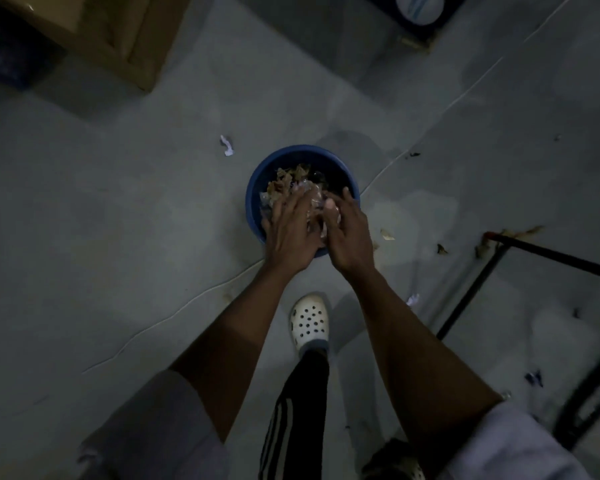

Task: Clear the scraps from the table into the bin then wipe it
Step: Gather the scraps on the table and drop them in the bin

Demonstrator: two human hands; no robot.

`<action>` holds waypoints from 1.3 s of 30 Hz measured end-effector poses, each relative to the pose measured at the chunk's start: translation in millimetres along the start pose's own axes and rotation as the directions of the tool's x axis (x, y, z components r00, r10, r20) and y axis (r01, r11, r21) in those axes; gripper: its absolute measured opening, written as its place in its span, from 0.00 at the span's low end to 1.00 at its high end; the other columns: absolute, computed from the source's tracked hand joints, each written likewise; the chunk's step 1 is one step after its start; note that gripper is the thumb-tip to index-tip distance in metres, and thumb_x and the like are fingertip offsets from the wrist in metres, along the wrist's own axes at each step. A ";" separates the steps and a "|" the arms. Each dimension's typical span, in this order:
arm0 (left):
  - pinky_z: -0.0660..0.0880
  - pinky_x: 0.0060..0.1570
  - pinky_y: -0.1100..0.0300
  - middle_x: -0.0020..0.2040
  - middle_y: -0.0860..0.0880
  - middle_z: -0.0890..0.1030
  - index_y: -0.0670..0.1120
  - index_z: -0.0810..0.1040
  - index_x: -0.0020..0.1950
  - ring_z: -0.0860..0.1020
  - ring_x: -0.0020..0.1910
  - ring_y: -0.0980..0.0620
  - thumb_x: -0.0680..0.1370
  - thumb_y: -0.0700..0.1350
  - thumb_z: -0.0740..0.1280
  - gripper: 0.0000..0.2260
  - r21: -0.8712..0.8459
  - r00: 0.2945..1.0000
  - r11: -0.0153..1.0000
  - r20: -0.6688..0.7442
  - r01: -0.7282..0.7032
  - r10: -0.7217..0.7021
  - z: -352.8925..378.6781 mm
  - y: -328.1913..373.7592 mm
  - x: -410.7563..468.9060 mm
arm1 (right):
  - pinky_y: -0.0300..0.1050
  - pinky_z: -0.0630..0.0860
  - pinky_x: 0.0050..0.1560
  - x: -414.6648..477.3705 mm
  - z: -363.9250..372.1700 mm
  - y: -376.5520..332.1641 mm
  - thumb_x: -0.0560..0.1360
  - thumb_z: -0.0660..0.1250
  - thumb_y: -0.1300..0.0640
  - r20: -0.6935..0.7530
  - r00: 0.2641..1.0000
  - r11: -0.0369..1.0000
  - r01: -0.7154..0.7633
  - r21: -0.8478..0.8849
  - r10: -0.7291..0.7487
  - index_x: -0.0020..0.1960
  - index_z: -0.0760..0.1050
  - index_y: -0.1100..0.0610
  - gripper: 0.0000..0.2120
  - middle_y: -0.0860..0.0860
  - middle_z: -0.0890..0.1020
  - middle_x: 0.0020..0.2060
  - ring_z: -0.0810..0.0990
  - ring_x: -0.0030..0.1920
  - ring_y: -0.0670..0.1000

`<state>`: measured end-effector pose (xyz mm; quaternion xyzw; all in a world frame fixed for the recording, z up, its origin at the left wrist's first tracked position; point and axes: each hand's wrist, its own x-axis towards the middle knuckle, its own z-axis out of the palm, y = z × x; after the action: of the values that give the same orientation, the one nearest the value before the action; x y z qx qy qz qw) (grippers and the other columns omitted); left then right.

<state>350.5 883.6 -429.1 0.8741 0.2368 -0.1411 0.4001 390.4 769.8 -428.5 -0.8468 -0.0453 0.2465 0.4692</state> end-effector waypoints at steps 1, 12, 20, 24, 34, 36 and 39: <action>0.63 0.75 0.39 0.77 0.48 0.70 0.48 0.68 0.78 0.64 0.77 0.46 0.80 0.50 0.59 0.26 -0.087 1.000 0.996 0.003 -0.002 0.002 -14.6 19.2 -15.2 | 0.43 0.62 0.77 -19.1 -18.4 -22.8 0.88 0.55 0.48 -0.041 0.999 1.000 0.004 0.022 -0.003 0.68 0.78 0.57 0.19 0.50 0.77 0.69 0.66 0.74 0.36; 0.81 0.51 0.49 0.51 0.51 0.84 0.49 0.81 0.57 0.82 0.50 0.54 0.83 0.48 0.65 0.07 -0.495 0.988 0.855 -0.068 -0.154 0.139 -107.2 301.4 -241.7 | 0.45 0.81 0.53 -242.7 -248.7 -198.0 0.83 0.65 0.53 -0.425 0.896 0.984 0.169 0.054 -0.131 0.62 0.82 0.55 0.12 0.49 0.81 0.64 0.79 0.63 0.48; 0.82 0.46 0.46 0.44 0.55 0.84 0.62 0.81 0.50 0.84 0.44 0.50 0.79 0.55 0.67 0.04 -0.440 0.941 0.848 0.016 -0.297 0.338 -24.3 428.5 -389.8 | 0.46 0.81 0.49 -403.9 -405.2 -146.5 0.81 0.67 0.53 -0.583 0.797 0.984 0.177 -0.027 -0.159 0.58 0.83 0.52 0.08 0.49 0.82 0.60 0.80 0.61 0.49; 0.81 0.42 0.47 0.40 0.52 0.85 0.61 0.81 0.45 0.85 0.41 0.47 0.74 0.59 0.66 0.05 -0.424 0.910 0.854 0.140 -0.300 0.390 42.2 462.3 -446.9 | 0.51 0.78 0.58 -487.0 -461.3 -81.8 0.80 0.70 0.53 -0.662 0.733 0.988 0.120 -0.101 -0.156 0.57 0.83 0.53 0.08 0.50 0.82 0.61 0.79 0.63 0.51; 0.82 0.51 0.44 0.49 0.48 0.86 0.52 0.83 0.56 0.85 0.47 0.46 0.75 0.50 0.68 0.12 -0.173 0.818 0.937 0.457 -0.304 0.350 192.2 494.0 -526.9 | 0.51 0.58 0.79 -596.5 -508.7 87.3 0.74 0.68 0.45 -0.811 0.581 0.971 -0.227 -0.075 0.074 0.70 0.75 0.62 0.29 0.61 0.73 0.72 0.68 0.76 0.64; 0.82 0.51 0.42 0.51 0.49 0.86 0.58 0.83 0.55 0.85 0.49 0.45 0.74 0.50 0.70 0.10 -0.158 0.819 0.955 0.491 -0.251 0.297 209.7 503.4 -538.7 | 0.52 0.55 0.80 -603.0 -510.6 101.7 0.74 0.66 0.43 -0.828 0.549 0.962 -0.270 -0.048 0.113 0.74 0.72 0.62 0.34 0.63 0.69 0.76 0.63 0.78 0.65; 0.83 0.48 0.41 0.48 0.54 0.86 0.71 0.81 0.48 0.85 0.43 0.48 0.77 0.50 0.73 0.12 -0.198 0.818 0.970 0.529 -0.139 0.225 231.5 514.7 -553.3 | 0.58 0.54 0.79 -609.7 -509.4 111.3 0.73 0.65 0.39 -0.846 0.498 0.954 -0.299 0.037 0.189 0.78 0.66 0.63 0.41 0.66 0.63 0.78 0.58 0.80 0.66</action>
<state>139.1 247.5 -10.4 0.7830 0.0375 -0.3279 0.5273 74.4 126.8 -67.6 -0.8829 0.2921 -0.1306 0.3437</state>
